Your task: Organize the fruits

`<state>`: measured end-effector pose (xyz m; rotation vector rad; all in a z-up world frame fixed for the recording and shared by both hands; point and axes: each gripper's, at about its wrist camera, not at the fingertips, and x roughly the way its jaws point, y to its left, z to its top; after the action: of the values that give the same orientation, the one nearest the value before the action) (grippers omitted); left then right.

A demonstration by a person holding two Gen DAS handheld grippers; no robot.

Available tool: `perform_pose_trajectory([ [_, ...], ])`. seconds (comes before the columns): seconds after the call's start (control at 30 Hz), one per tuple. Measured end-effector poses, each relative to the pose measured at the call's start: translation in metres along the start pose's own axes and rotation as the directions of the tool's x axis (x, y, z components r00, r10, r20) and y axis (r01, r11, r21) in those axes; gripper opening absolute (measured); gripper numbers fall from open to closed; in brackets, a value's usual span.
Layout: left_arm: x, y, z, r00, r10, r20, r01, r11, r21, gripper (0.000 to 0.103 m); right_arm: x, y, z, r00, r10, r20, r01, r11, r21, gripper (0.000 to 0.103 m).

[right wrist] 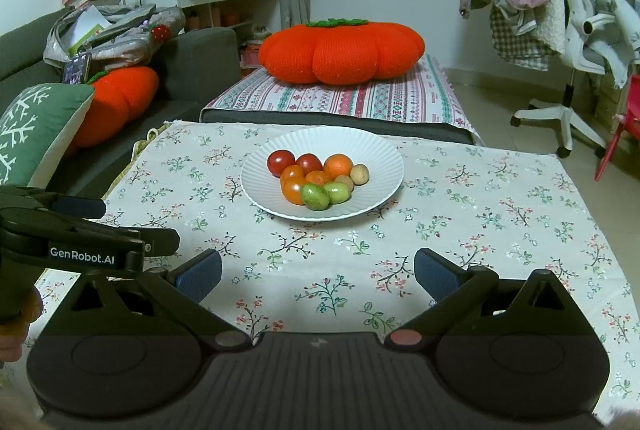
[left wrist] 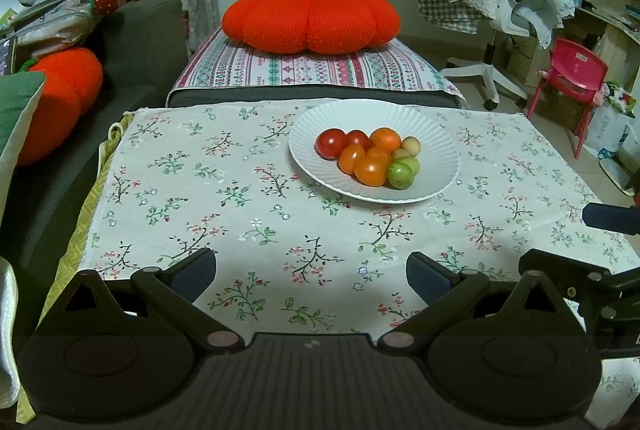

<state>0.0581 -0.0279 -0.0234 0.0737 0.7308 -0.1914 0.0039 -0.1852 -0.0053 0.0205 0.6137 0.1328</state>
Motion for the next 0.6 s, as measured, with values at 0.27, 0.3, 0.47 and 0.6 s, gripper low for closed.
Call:
perform_pose_trajectory([
  [0.27, -0.0019, -0.0016, -0.0002, 1.0, -0.01, 0.016, 0.009, 1.0, 0.001, 0.087, 0.0004, 0.0016, -0.0004, 1.0, -0.001, -0.001, 0.001, 1.0, -0.006, 0.103],
  [0.3, -0.0018, -0.0016, -0.0001, 1.0, -0.01, 0.016, 0.01, 1.0, 0.002, 0.087, 0.0004, 0.0016, -0.0004, 1.0, -0.002, -0.002, 0.002, 1.0, -0.005, 0.103],
  [0.47, -0.0015, -0.0026, -0.0004, 1.0, -0.01, 0.013, 0.01, 1.0, 0.003, 0.087, 0.0007, 0.0013, -0.0002, 1.0, -0.003, -0.002, 0.003, 1.0, -0.006, 0.103],
  [0.6, -0.0015, -0.002, -0.0002, 1.0, -0.011, 0.013, 0.011, 1.0, -0.002, 0.087, 0.0015, 0.0013, -0.0004, 1.0, -0.004, -0.003, 0.004, 1.0, -0.007, 0.103],
])
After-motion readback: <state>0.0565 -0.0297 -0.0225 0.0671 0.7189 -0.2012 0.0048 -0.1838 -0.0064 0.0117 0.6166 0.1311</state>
